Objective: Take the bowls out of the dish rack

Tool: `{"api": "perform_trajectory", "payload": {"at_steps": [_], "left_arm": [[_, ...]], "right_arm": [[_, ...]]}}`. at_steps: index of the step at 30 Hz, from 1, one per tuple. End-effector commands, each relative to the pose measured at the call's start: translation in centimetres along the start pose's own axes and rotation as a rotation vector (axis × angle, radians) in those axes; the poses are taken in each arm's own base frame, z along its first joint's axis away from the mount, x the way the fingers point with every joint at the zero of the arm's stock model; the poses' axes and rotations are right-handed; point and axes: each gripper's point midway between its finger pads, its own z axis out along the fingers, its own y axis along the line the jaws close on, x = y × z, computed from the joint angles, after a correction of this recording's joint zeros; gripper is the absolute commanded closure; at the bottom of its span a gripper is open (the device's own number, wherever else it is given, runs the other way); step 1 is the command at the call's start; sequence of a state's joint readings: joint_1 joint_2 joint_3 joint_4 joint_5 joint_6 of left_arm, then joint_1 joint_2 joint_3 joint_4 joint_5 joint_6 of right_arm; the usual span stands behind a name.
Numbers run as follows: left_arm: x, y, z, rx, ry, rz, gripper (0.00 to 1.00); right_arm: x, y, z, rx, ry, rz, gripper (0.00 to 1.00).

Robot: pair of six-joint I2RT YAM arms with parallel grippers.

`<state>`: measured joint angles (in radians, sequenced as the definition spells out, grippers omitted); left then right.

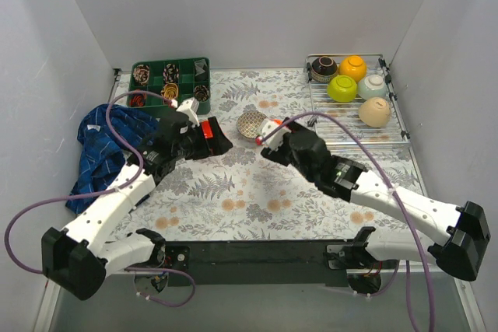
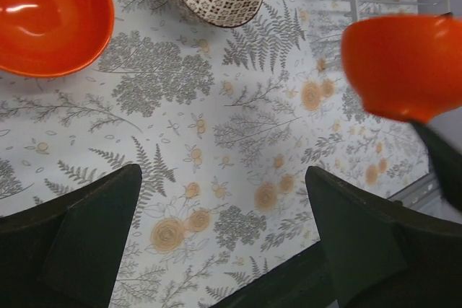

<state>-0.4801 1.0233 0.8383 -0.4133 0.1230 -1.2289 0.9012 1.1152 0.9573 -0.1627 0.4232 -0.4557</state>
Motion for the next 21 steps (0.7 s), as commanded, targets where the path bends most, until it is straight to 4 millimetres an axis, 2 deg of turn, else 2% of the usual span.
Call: {"api": "perform_trajectory", "payload": {"at_steps": [1,2,3,5,6,8,9,16,21], "left_arm": [[-1.2,-2.6,-0.4,0.008,0.097,-0.107,0.02],[-2.2,-3.3,-0.8,0.004,0.096,-0.115,0.02],[-2.1,-3.1,-0.2,-0.022,0.122,-0.130,0.02],[-2.5,-3.2,-0.2,-0.057,0.142,-0.166,0.02],[-3.3,-3.7,-0.1,-0.059,0.138,-0.174,0.02],[-3.8,-3.9,-0.1,-0.081,0.148,-0.202,0.02],[-4.9,-4.8,-0.4,-0.066,0.133,-0.208,0.02],[-5.4,-6.6,0.3,-0.054,0.211,-0.293,0.02],[-4.8,-7.6,1.3,-0.018,0.273,-0.348,0.02]], "right_arm": [[-3.0,-1.1,-0.5,0.221,-0.107,-0.167,0.99],[-3.5,-0.5,-0.9,0.237,-0.118,-0.233,0.99],[-3.7,0.0,-0.9,0.253,-0.144,-0.243,0.99],[-4.1,1.1,-1.1,0.261,-0.166,-0.287,0.99],[-4.3,1.3,-1.3,0.270,-0.170,-0.330,0.99],[-4.6,2.1,-1.6,0.300,-0.207,-0.354,0.99],[-4.8,2.2,-1.9,0.319,-0.217,-0.409,0.99],[-6.0,2.8,-3.0,0.430,-0.297,-0.552,0.99],[-6.4,2.2,-3.8,0.539,-0.332,-0.580,0.99]]}}
